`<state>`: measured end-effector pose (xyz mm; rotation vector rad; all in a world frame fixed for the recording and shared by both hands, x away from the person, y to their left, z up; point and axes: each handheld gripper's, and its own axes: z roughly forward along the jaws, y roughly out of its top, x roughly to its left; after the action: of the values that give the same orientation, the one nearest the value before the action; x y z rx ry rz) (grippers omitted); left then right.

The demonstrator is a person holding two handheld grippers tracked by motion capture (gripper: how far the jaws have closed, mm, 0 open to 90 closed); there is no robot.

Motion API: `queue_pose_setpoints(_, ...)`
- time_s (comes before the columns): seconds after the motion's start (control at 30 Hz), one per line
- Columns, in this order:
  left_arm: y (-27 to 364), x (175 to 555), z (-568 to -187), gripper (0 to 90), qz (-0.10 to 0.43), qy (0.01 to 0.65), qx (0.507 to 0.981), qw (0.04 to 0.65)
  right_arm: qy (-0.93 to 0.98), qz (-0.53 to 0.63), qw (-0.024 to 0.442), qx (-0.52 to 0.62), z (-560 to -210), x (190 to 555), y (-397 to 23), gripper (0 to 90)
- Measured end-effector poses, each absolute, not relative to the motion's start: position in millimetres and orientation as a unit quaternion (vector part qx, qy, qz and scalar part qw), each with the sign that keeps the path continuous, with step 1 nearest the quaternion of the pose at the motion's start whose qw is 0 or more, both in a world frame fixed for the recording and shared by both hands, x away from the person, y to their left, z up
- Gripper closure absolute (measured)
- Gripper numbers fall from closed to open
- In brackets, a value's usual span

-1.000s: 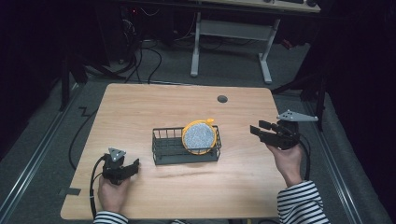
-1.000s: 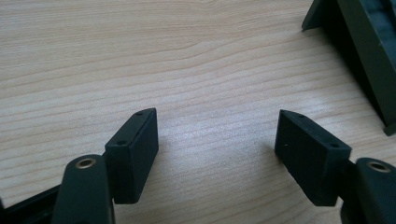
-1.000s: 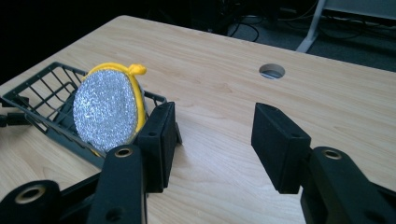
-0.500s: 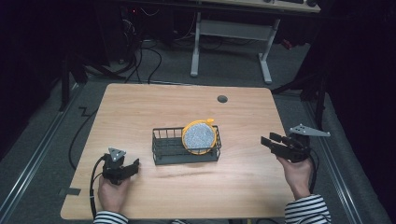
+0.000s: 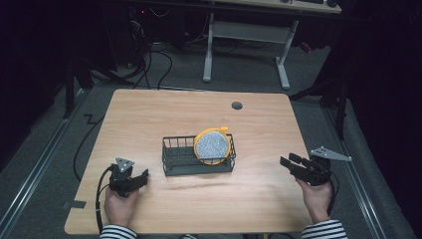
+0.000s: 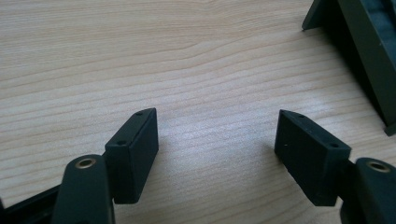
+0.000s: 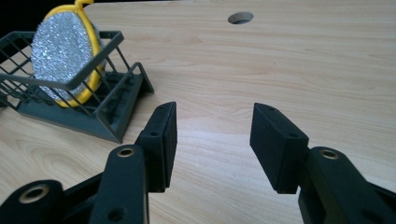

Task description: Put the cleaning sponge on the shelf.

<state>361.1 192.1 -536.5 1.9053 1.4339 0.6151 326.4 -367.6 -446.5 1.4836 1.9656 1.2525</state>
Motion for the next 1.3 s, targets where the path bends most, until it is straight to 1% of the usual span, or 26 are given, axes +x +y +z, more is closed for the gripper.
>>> queue_pose_setpoints(0.23,192,361,-537,31.0,0.236,0.549,0.73,0.333,0.697,0.441,0.186,0.535,-460,327,-367,52.2)
queue_pose_setpoints(0.47,192,361,-537,30.9,0.236,0.549,0.73,0.333,0.7,0.423,0.185,0.545,-481,333,-360,52.1)
queue_pose_setpoints(0.63,192,361,-537,30.9,0.236,0.549,0.73,0.333,0.703,0.41,0.184,0.551,-496,336,-354,51.2)
queue_pose_setpoints(0.8,192,361,-537,30.9,0.236,0.549,0.73,0.333,0.713,0.386,0.196,0.551,-509,338,-348,48.8)
queue_pose_setpoints(0.97,192,361,-537,30.8,0.235,0.549,0.729,0.333,0.73,0.357,0.213,0.542,-516,338,-340,47.8)
queue_pose_setpoints(1.23,192,361,-537,30.8,0.236,0.549,0.73,0.333,0.738,0.339,0.207,0.545,-527,340,-337,45.3)
queue_pose_setpoints(1.3,192,361,-537,30.8,0.236,0.549,0.73,0.333,0.735,0.345,0.213,0.544,-530,339,-337,44.9)
